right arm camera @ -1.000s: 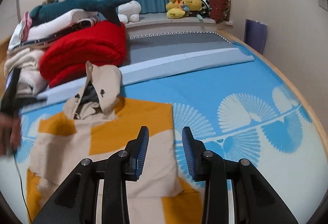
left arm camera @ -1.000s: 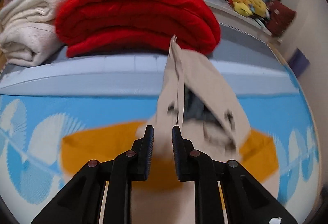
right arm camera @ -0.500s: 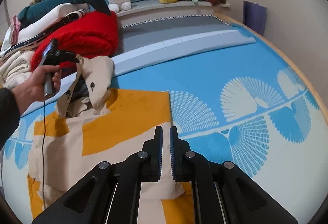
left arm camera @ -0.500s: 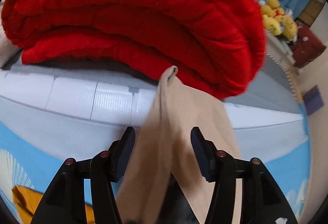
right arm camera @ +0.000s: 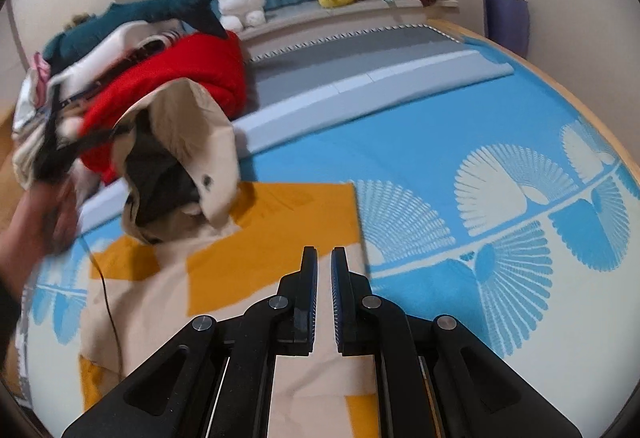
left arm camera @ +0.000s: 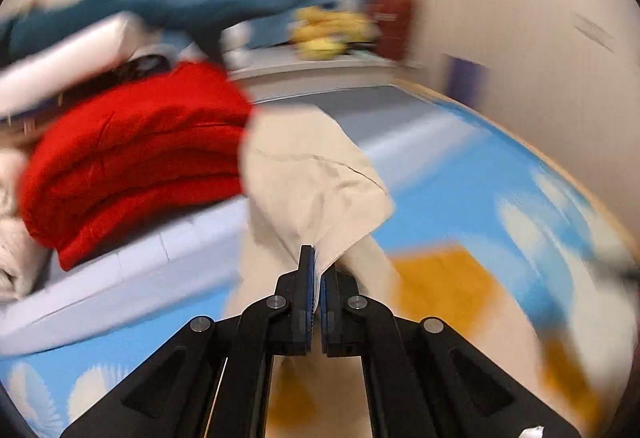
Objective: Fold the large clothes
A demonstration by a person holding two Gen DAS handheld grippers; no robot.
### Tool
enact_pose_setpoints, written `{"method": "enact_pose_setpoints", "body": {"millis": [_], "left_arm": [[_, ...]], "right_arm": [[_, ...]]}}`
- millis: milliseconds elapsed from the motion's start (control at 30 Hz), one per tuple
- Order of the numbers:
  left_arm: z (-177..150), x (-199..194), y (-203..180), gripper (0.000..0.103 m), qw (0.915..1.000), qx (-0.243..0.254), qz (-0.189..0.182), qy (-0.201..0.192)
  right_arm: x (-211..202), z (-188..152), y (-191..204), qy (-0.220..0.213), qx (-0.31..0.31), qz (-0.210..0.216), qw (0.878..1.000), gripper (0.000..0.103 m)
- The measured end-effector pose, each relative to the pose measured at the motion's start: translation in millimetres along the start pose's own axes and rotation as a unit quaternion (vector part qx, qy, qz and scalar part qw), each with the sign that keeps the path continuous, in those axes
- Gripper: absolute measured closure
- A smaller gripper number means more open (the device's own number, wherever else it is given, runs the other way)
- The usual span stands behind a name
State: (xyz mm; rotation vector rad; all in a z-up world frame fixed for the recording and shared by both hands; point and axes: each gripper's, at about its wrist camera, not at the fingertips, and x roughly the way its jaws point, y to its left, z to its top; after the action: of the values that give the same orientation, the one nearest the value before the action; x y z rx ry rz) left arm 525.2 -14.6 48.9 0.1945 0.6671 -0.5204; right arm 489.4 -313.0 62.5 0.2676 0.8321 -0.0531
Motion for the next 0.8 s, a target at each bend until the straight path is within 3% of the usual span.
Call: {"method": "enact_pose_setpoints", "body": {"millis": [67,100,167,200,267,367,400,467,500,600,667,700,733,767,800], "left_arm": [[-62,-45,-38,0.1,0.9982,0.039,-0.032,0.032],[-99,-58,-54,0.092,0.9954,0.049,-0.039,0.073],[-157,-72,-71,0.088,0.9847,0.048,-0.057,0.158],[-195,-82,-77,0.087,0.9747,0.033,-0.061,0.213],[-222,-95,-74,0.087,0.9687,0.002,-0.037,0.245],[-225,-115,-44,0.083,0.9669,-0.122,-0.006,0.224],[-218,-117,-28,0.077,0.9634,-0.176,0.011,0.202],[-207,-117,-9,0.063,0.9557,-0.235,0.025,0.176],[-204,-110,0,0.054,0.9469,-0.278,0.024,0.16],[-194,-73,21,0.053,0.9226,-0.357,0.008,0.147],[-198,-54,25,0.053,0.9107,-0.387,-0.008,0.143],[-203,-42,23,0.053,0.9036,-0.404,-0.009,0.142],[-207,-32,24,0.054,0.8983,-0.414,-0.008,0.146],[-212,-21,24,0.059,0.8931,-0.423,-0.007,0.154],[-219,-12,22,0.071,0.8874,-0.433,-0.01,0.159]], "right_arm": [[-8,3,1,-0.009,0.015,0.03,0.999,0.079],[-11,4,1,-0.014,0.023,0.043,0.999,0.072],[-21,7,2,-0.029,0.041,0.078,0.996,0.045],[-26,7,4,-0.039,0.051,0.102,0.993,0.042],[-31,6,12,-0.041,0.055,0.132,0.989,0.037],[-18,-2,35,-0.002,0.046,0.179,0.983,0.035],[-11,-6,41,0.017,0.041,0.189,0.981,0.035],[14,-21,60,0.068,0.039,0.208,0.975,0.035],[26,-28,69,0.092,0.036,0.214,0.972,0.035],[60,-46,85,0.141,0.034,0.202,0.969,0.035],[80,-53,85,0.156,0.043,0.181,0.97,0.035],[88,-56,85,0.16,0.05,0.178,0.97,0.036],[96,-60,85,0.164,0.056,0.177,0.969,0.051],[100,-63,85,0.165,0.061,0.18,0.968,0.089],[106,-67,83,0.168,0.071,0.189,0.965,0.098]]}}
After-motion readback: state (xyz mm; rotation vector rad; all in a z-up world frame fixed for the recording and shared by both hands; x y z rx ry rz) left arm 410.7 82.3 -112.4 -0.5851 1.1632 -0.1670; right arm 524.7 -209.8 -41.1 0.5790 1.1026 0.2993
